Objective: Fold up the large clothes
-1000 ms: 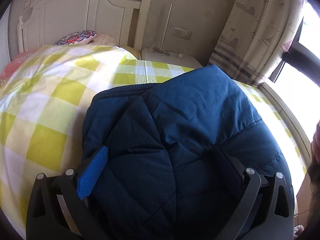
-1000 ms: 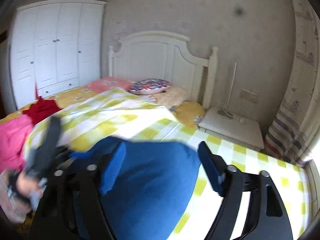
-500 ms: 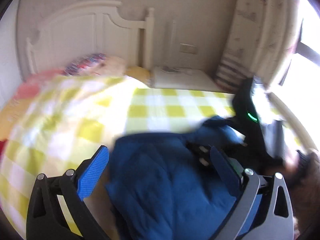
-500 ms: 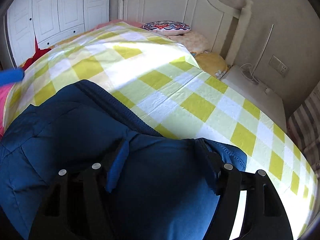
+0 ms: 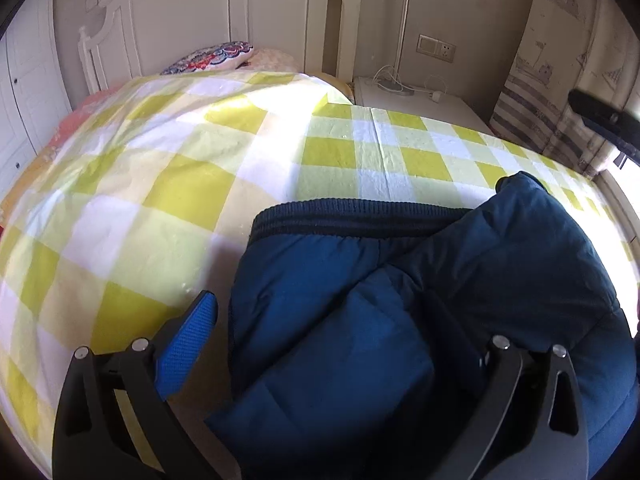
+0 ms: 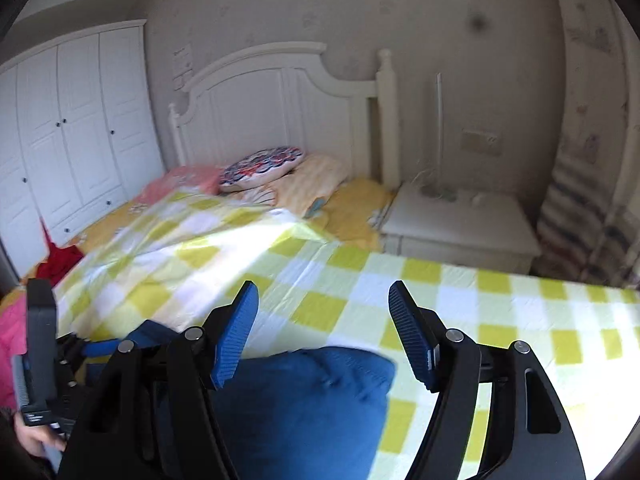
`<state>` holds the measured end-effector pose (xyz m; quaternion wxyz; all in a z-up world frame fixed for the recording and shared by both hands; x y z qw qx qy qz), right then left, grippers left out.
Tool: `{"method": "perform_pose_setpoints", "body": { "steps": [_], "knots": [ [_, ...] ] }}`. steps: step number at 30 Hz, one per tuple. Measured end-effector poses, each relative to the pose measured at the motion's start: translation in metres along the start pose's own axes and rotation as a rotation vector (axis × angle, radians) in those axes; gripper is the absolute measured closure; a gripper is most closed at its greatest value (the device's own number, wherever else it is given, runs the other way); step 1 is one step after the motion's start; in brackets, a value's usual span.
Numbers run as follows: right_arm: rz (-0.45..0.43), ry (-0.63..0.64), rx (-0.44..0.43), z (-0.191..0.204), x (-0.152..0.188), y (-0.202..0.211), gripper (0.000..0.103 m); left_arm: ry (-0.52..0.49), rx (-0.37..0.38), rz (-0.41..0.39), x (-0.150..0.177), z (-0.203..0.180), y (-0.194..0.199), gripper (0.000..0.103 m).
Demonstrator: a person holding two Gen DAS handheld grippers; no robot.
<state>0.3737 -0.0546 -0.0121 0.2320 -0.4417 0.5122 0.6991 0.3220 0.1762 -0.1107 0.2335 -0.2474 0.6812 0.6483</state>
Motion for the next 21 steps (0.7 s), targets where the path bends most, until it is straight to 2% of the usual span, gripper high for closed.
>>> {"method": "perform_pose_setpoints", "body": {
  "steps": [2,4,5,9,12,14,15,17,21],
  "knots": [
    [0.132,0.099,0.053,0.007,0.022,-0.032,0.045,0.019,0.019,0.001,0.000,0.001,-0.002,0.002],
    [0.320,0.160,0.037,0.017,0.068,-0.072,0.046,0.027,0.012,0.000,0.001,0.003,-0.005,0.002],
    [0.283,0.123,0.025,0.015,0.069,-0.070,0.046,0.031,0.018,0.001,0.001,0.004,-0.005,0.002],
    [0.321,0.164,0.071,0.021,0.055,-0.062,0.046,0.035,0.024,-0.002,0.001,0.004,-0.005,0.002],
    [0.213,0.145,0.090,0.025,0.029,-0.038,0.045,0.039,0.027,-0.008,0.003,0.005,-0.003,0.002],
    [0.147,0.146,0.092,0.031,0.020,-0.027,0.039,0.044,0.031,-0.009,0.003,0.005,-0.003,0.002],
    [0.180,0.188,0.098,0.036,0.027,-0.034,0.038,0.044,0.030,-0.009,0.003,0.005,-0.003,0.002],
    [0.374,0.278,0.071,0.046,0.063,-0.062,0.038,0.048,0.033,-0.018,0.003,0.006,-0.001,0.002],
    [0.381,0.232,0.057,0.038,0.064,-0.058,0.038,0.069,0.053,-0.011,0.005,0.008,-0.003,0.002]
  ]
}}
Point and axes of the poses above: each gripper's, at about its wrist camera, not at the fingertips, and y roughly against the way its jaws point, z to its left, x to its underside, the point moved 5 cm from there along -y, roughly the way its jaws point, and after that the axes turned 1 degree about -x, right-handed, at the moved point
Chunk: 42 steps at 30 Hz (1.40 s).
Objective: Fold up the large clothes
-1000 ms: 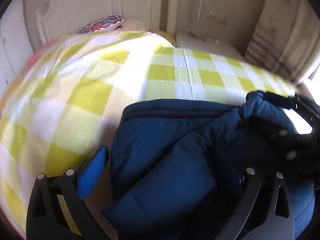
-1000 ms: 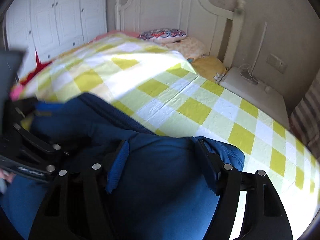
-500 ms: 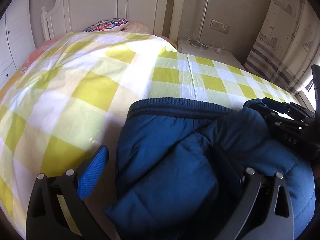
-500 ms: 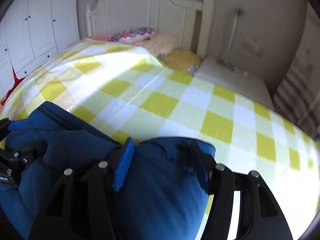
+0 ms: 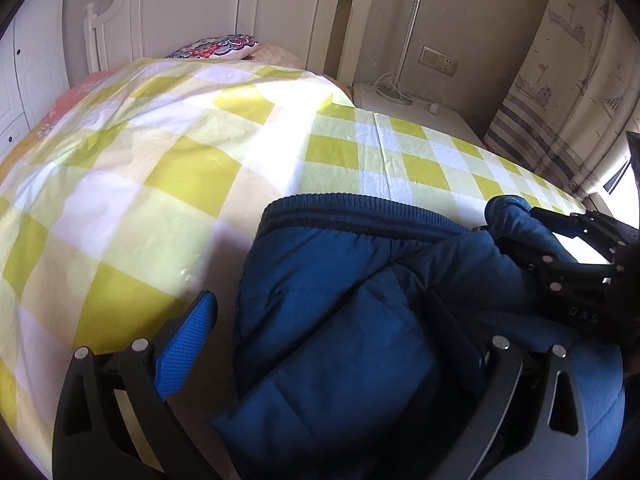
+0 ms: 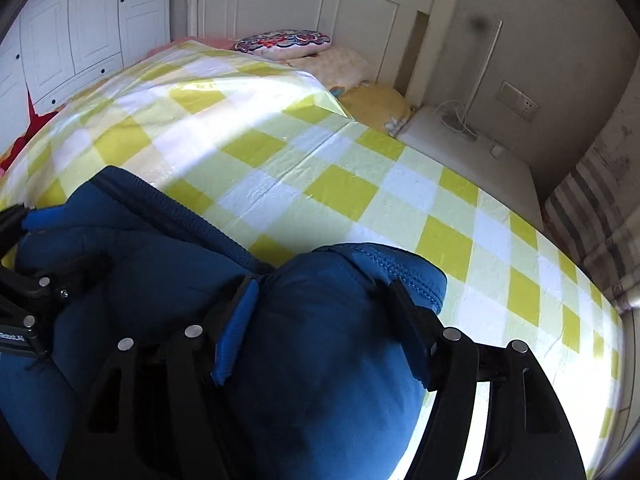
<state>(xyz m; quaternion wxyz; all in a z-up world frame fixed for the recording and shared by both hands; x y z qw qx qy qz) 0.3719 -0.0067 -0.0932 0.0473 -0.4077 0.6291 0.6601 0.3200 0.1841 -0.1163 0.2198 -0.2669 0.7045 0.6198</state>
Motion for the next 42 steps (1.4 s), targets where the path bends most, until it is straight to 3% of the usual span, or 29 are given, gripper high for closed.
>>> {"method": "perform_pose_setpoints", "body": {
  "steps": [6,11,13,16,17,20,22,24,26,29,31,33,34,37,40,42],
  "knots": [
    [-0.088,0.042,0.082,0.012,0.008,0.029,0.036,0.009,0.012,0.003,0.001,0.000,0.000,0.002],
    [-0.027,-0.020,-0.002,0.011,0.019,0.041,0.036,0.006,0.014,0.017,0.001,0.002,0.002,0.002],
    [-0.051,0.052,-0.019,0.028,0.022,0.060,0.033,0.016,0.005,0.018,0.002,0.006,0.012,0.002],
    [-0.122,0.146,-0.030,0.057,0.031,0.094,0.011,0.009,-0.019,-0.025,0.010,0.012,0.042,0.002],
    [-0.158,0.176,-0.056,0.070,0.037,0.108,0.010,0.005,-0.023,-0.049,0.014,0.014,0.055,0.002],
    [-0.167,0.281,-0.120,0.107,0.060,0.114,0.011,0.018,-0.033,-0.099,0.032,0.026,0.089,0.002],
    [-0.168,0.320,-0.073,0.117,0.069,0.109,0.012,0.042,-0.024,-0.115,0.049,0.037,0.104,0.002],
    [-0.139,0.276,-0.060,0.113,0.066,0.116,0.013,0.065,-0.027,-0.113,0.064,0.050,0.112,0.002],
    [-0.184,0.301,-0.025,0.124,0.070,0.138,0.013,0.097,-0.029,-0.108,0.079,0.064,0.117,0.002],
    [-0.281,0.407,-0.113,0.162,0.095,0.169,0.013,0.142,-0.022,-0.100,0.097,0.082,0.122,0.002],
    [-0.263,0.452,-0.139,0.187,0.119,0.159,0.013,0.163,-0.008,-0.083,0.102,0.087,0.120,0.002],
    [-0.272,0.496,-0.029,0.199,0.134,0.146,0.013,0.180,0.071,-0.059,0.104,0.081,0.119,0.002],
    [-0.278,0.508,-0.022,0.202,0.136,0.151,0.016,0.194,0.150,-0.050,0.104,0.076,0.122,0.002],
    [-0.254,0.430,-0.149,0.185,0.134,0.176,0.016,0.251,0.383,-0.033,0.104,0.061,0.134,0.002],
    [-0.295,0.217,-0.212,0.134,0.132,0.198,0.014,0.285,0.471,0.007,0.102,0.051,0.135,0.002],
    [-0.297,-0.006,-0.261,0.083,0.138,0.196,0.011,0.262,0.432,0.055,0.102,0.045,0.123,0.002]
  ]
}}
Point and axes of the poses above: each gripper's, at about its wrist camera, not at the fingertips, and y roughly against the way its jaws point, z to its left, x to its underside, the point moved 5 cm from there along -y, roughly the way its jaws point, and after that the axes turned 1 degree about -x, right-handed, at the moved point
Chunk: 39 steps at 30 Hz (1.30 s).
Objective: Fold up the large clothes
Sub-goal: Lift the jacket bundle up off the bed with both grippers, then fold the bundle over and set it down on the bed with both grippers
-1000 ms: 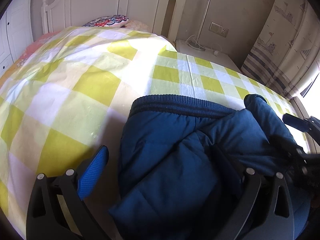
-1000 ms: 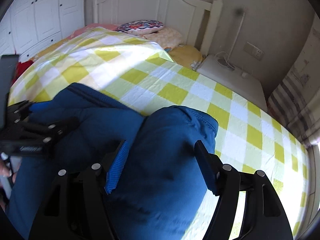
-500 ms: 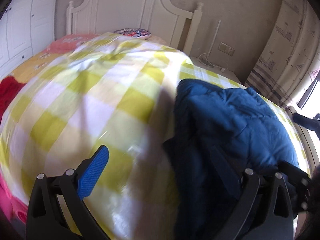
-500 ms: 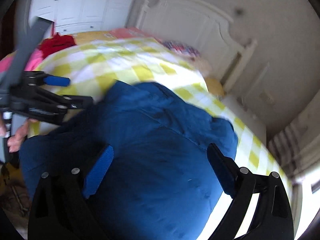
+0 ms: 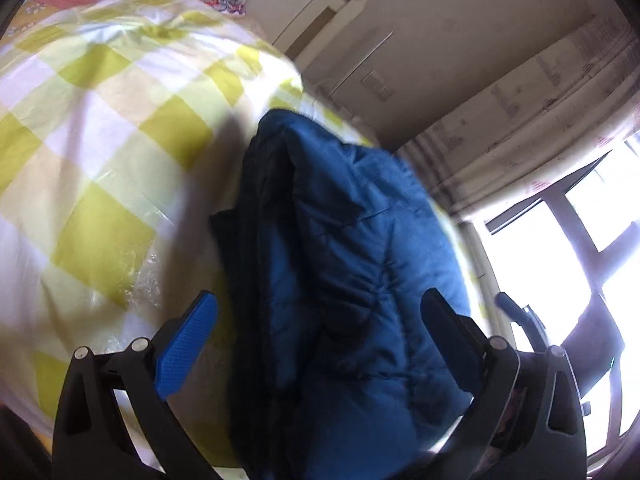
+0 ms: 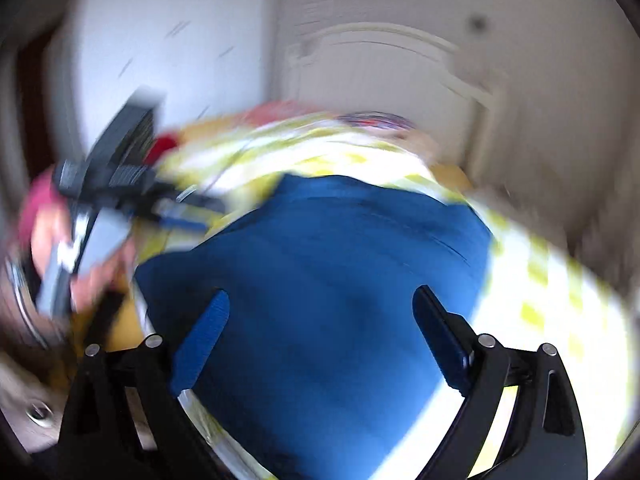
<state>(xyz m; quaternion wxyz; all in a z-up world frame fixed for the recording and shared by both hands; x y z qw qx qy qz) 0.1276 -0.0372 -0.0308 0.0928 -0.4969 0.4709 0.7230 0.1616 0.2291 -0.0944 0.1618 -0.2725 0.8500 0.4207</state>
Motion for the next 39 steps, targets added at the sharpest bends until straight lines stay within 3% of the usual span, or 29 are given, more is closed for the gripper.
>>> {"method": "perform_pose_setpoints", "body": {
  "steps": [2,6,10,12,15,18,22,24,26,30,34,39],
  "knots": [
    [0.025,-0.234,-0.048,-0.042,0.017,-0.001,0.010,0.005,-0.034,0.074,0.003,0.004,-0.021,0.002],
    [0.150,-0.530,-0.228,-0.074,0.058,-0.031,0.005,0.114,0.086,0.177,0.009,0.015,-0.040,0.002],
    [0.198,-0.629,-0.400,-0.067,0.070,-0.051,0.004,0.134,0.229,0.286,0.016,0.021,-0.047,0.002],
    [0.220,-0.643,-0.428,-0.059,0.074,-0.056,0.004,0.137,0.280,0.303,0.015,0.025,-0.050,0.002],
    [0.230,-0.652,-0.448,-0.056,0.078,-0.057,0.004,0.054,0.268,0.299,0.019,0.015,-0.056,0.002],
    [0.228,-0.660,-0.471,-0.061,0.081,-0.062,0.004,0.080,0.322,0.300,0.023,0.010,-0.066,0.002],
    [0.205,-0.621,-0.440,-0.050,0.079,-0.065,0.004,0.048,0.326,0.258,0.031,0.007,-0.065,0.003],
    [0.163,-0.563,-0.413,-0.043,0.075,-0.060,0.009,-0.024,0.282,0.181,0.040,-0.002,-0.059,0.013],
    [0.134,-0.500,-0.365,-0.035,0.065,-0.057,0.018,-0.032,0.274,0.139,0.043,-0.006,-0.053,0.024],
    [0.043,-0.403,-0.279,-0.032,0.052,-0.044,0.023,-0.068,0.279,0.043,0.041,-0.028,-0.045,0.034],
    [-0.073,-0.364,-0.203,-0.054,0.030,-0.021,0.025,-0.113,0.319,-0.017,0.014,-0.075,-0.051,0.035],
    [-0.189,-0.380,-0.082,-0.108,-0.009,0.007,0.025,-0.188,0.383,-0.025,-0.042,-0.144,-0.090,0.035]
  ]
}}
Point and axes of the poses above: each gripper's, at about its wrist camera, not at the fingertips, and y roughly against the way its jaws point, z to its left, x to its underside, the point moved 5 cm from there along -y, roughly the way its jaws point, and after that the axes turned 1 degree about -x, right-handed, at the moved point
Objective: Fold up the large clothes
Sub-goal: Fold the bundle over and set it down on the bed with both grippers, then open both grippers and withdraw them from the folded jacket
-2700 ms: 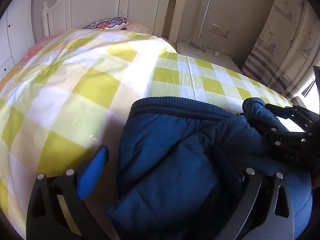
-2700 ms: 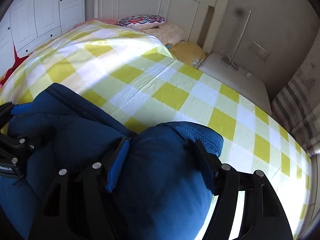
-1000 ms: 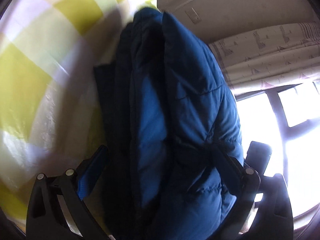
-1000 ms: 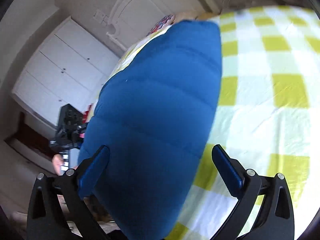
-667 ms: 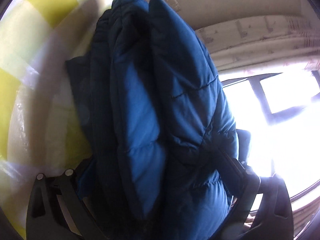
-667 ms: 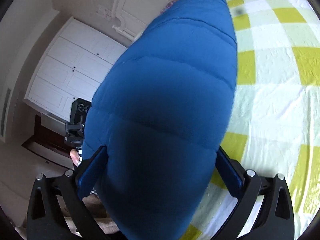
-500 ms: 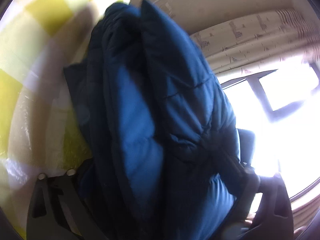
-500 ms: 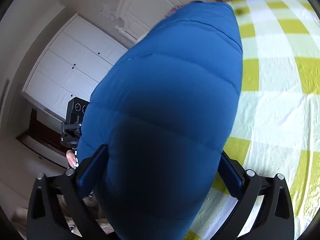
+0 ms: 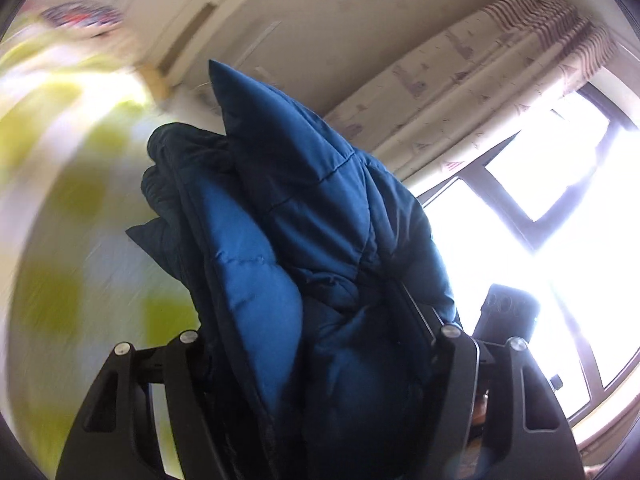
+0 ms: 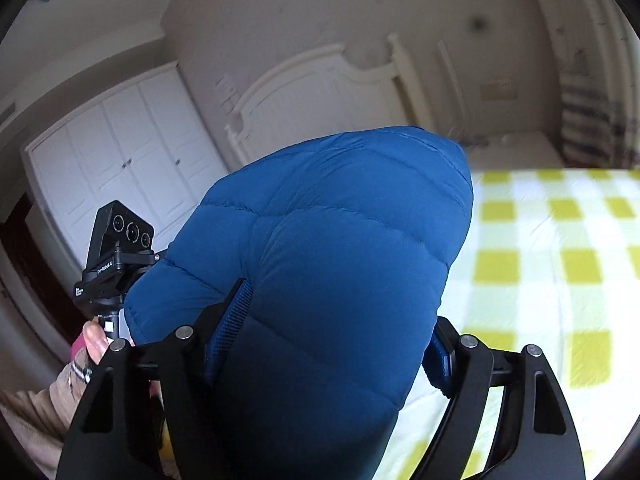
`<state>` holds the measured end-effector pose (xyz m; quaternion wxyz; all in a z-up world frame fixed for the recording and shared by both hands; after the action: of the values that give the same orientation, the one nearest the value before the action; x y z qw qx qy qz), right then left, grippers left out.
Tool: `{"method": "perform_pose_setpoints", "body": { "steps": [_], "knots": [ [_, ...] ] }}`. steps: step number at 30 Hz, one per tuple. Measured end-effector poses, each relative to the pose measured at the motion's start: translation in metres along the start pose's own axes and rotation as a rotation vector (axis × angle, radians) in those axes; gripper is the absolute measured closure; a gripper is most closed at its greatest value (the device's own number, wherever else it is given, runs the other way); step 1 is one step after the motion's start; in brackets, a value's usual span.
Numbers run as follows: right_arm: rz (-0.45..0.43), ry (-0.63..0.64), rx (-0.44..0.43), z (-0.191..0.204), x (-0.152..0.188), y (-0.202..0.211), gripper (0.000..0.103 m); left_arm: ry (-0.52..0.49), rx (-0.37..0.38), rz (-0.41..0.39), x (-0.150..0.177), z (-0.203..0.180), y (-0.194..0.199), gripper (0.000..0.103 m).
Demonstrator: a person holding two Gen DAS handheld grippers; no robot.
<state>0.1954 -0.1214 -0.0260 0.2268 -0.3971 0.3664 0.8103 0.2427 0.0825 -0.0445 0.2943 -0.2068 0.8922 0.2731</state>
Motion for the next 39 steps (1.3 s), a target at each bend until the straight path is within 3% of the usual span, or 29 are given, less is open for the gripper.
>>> {"method": "perform_pose_setpoints", "body": {
  "steps": [4,6,7,9,10,11,13,16,18,20,22,24,26,29,30,33,35,39],
  "knots": [
    [-0.078,-0.010,0.085,-0.039,-0.030,0.011,0.026,-0.021,0.040,0.024,-0.033,-0.010,-0.065,0.035],
    [-0.080,-0.029,0.126,-0.066,-0.034,0.006,0.026,-0.017,0.025,0.056,-0.037,-0.006,-0.101,0.035],
    [-0.054,-0.050,0.143,-0.090,-0.028,0.007,0.026,0.002,0.009,0.091,-0.033,0.001,-0.120,0.033],
    [0.035,-0.134,0.194,-0.131,-0.010,-0.002,0.025,0.072,-0.124,0.243,-0.004,0.034,-0.168,0.032],
    [0.125,-0.174,0.259,-0.152,0.009,-0.014,0.017,0.084,-0.151,0.262,0.004,0.041,-0.178,0.015],
    [0.109,-0.240,0.248,-0.167,0.022,-0.013,0.017,0.100,-0.114,0.217,0.011,0.046,-0.177,0.013],
    [0.081,-0.281,0.192,-0.167,0.029,-0.004,0.016,0.097,-0.127,0.215,0.013,0.046,-0.172,0.011],
    [0.066,-0.185,0.278,-0.148,0.018,0.009,0.011,0.108,-0.158,0.214,0.013,0.046,-0.156,0.011],
    [0.009,-0.129,0.364,-0.142,0.004,0.029,0.010,0.042,-0.215,0.167,0.010,0.035,-0.139,0.010],
    [-0.057,-0.053,0.347,-0.116,-0.008,0.037,0.010,-0.028,-0.276,0.085,0.009,0.017,-0.114,0.008],
    [-0.057,0.068,0.334,-0.079,-0.012,0.025,0.010,-0.081,-0.335,-0.040,0.011,-0.002,-0.091,0.002],
    [-0.030,0.194,0.384,-0.052,-0.010,0.006,0.010,-0.116,-0.394,-0.150,0.012,-0.020,-0.072,0.002],
    [0.024,0.289,0.427,-0.032,0.000,-0.024,0.010,-0.168,-0.484,-0.203,0.025,-0.024,-0.054,0.002],
    [0.181,0.452,0.515,-0.027,0.039,-0.075,0.010,-0.297,-0.632,-0.189,0.033,-0.040,-0.047,0.002],
    [0.197,0.496,0.535,-0.026,0.044,-0.076,0.010,-0.331,-0.672,-0.190,0.035,-0.044,-0.041,0.002],
    [0.236,0.438,0.482,-0.024,0.051,-0.050,0.015,-0.423,-0.770,-0.268,0.031,-0.064,-0.016,0.002],
    [0.170,0.397,0.479,-0.016,0.047,-0.010,0.012,-0.462,-0.817,-0.330,0.030,-0.079,0.003,0.002],
    [-0.082,0.335,0.462,0.023,0.046,0.077,0.005,-0.496,-0.883,-0.431,0.039,-0.114,0.027,0.002]
  ]
}}
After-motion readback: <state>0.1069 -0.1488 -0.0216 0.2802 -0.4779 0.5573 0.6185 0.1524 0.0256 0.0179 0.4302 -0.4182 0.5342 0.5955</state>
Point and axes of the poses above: each gripper's, at about its wrist camera, not at the fingertips, and y roughly against the way its jaws point, z to its left, x to its underside, the point moved 5 cm from there along -y, roughly the way its jaws point, and after that the axes turned 1 degree about -x, right-handed, at the moved point
